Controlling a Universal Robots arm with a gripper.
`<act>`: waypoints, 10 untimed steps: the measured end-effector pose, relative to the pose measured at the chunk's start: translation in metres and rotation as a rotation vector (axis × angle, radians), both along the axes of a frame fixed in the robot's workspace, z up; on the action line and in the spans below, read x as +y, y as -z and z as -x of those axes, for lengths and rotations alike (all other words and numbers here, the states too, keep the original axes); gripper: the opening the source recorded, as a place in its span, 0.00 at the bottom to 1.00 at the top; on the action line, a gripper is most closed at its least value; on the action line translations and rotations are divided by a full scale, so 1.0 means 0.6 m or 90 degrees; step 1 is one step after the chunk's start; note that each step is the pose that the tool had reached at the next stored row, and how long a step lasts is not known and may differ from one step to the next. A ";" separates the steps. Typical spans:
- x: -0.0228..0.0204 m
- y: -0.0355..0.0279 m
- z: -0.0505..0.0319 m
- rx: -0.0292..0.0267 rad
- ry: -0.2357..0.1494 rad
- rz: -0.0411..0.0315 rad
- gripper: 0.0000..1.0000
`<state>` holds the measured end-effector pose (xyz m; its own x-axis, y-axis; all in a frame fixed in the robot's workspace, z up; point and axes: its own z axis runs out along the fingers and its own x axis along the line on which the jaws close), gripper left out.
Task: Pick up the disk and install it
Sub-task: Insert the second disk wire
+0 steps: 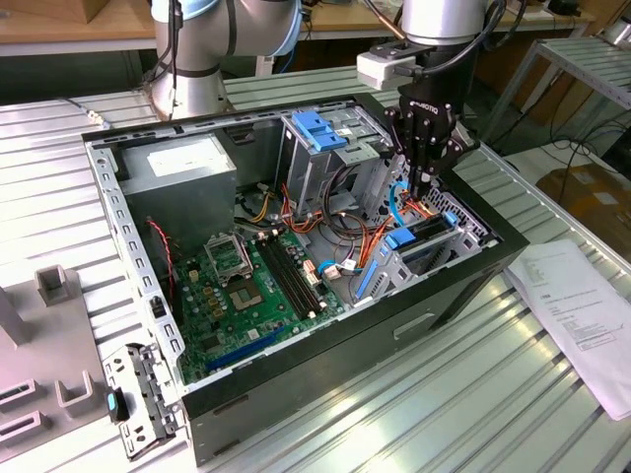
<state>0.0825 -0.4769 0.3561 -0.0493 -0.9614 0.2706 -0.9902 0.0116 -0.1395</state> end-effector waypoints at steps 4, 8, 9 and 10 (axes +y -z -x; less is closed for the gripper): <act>0.0000 0.000 0.000 0.0000 0.000 0.0000 0.16; -0.0065 0.000 0.003 -0.0004 0.000 -0.0251 0.16; -0.0080 0.000 0.005 -0.0005 0.000 -0.0341 0.16; -0.0101 0.001 0.007 -0.0007 0.000 -0.0459 0.16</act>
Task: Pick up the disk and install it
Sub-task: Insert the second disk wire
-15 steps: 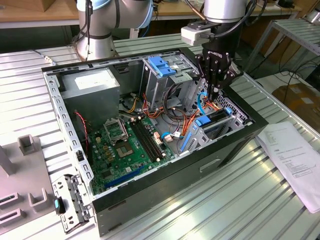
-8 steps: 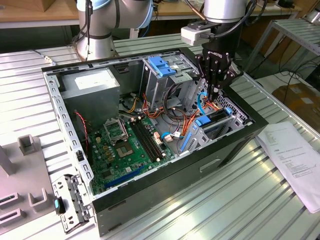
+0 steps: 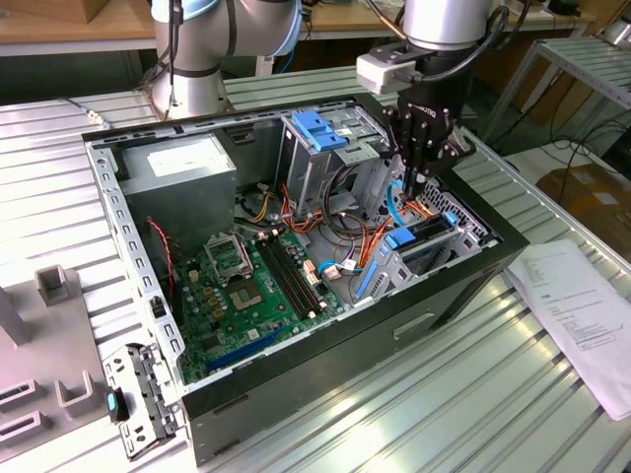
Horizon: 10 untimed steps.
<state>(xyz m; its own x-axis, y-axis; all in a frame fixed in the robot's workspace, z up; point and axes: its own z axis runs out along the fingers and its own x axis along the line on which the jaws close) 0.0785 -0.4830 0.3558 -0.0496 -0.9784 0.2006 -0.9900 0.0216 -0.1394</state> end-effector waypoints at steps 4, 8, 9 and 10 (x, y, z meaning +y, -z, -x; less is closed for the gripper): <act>-0.0258 0.002 0.007 -0.0008 0.000 -0.0231 0.16; -0.0598 0.005 0.010 -0.0029 0.000 -0.0398 0.16; -0.0692 0.006 0.010 -0.0036 0.000 -0.0437 0.16; -0.0774 0.007 0.010 -0.0040 0.000 -0.0468 0.16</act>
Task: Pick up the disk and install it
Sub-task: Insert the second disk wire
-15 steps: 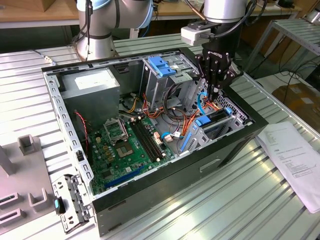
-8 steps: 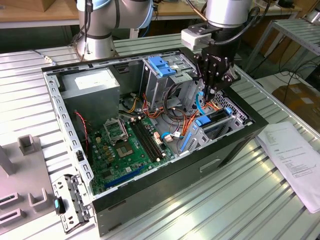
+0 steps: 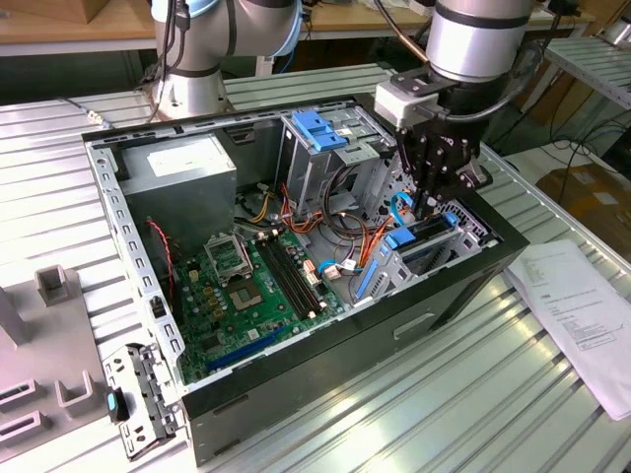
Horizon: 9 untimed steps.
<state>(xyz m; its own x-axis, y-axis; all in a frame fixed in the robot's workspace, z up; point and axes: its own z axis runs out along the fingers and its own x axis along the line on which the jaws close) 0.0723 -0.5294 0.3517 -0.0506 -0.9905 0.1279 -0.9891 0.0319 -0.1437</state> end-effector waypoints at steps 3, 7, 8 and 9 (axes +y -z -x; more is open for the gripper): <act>-0.0029 0.001 0.000 -0.0005 0.000 -0.0013 0.16; -0.0075 0.002 0.000 -0.0010 0.000 -0.0183 0.16; -0.0108 0.002 0.000 -0.0010 0.000 -0.0254 0.16; -0.0138 0.003 0.000 -0.0009 0.000 -0.0312 0.16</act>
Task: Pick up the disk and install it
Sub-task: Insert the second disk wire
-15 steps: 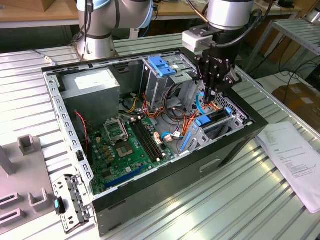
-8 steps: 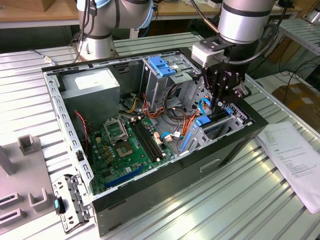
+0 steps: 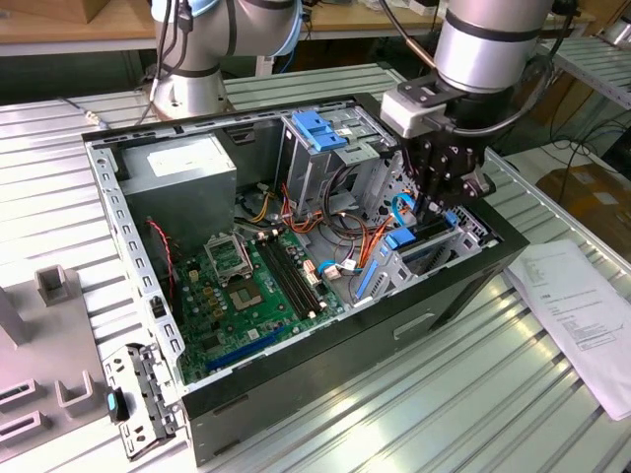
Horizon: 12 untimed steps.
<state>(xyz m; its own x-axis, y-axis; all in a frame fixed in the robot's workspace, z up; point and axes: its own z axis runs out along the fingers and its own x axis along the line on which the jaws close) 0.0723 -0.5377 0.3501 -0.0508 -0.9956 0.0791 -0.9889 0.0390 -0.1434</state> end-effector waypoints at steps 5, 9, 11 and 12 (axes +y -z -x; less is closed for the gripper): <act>-0.0073 0.003 -0.001 -0.0046 0.002 -0.0140 0.16; -0.0083 0.003 -0.001 -0.0173 0.001 -0.0149 0.16; -0.0118 0.004 -0.001 -0.0173 0.002 -0.0189 0.16; -0.0138 0.005 -0.001 -0.0173 0.002 -0.0214 0.16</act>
<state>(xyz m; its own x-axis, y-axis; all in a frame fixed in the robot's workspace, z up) 0.0727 -0.5459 0.3473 -0.0551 -0.9975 0.0442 -0.9845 0.0469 -0.1689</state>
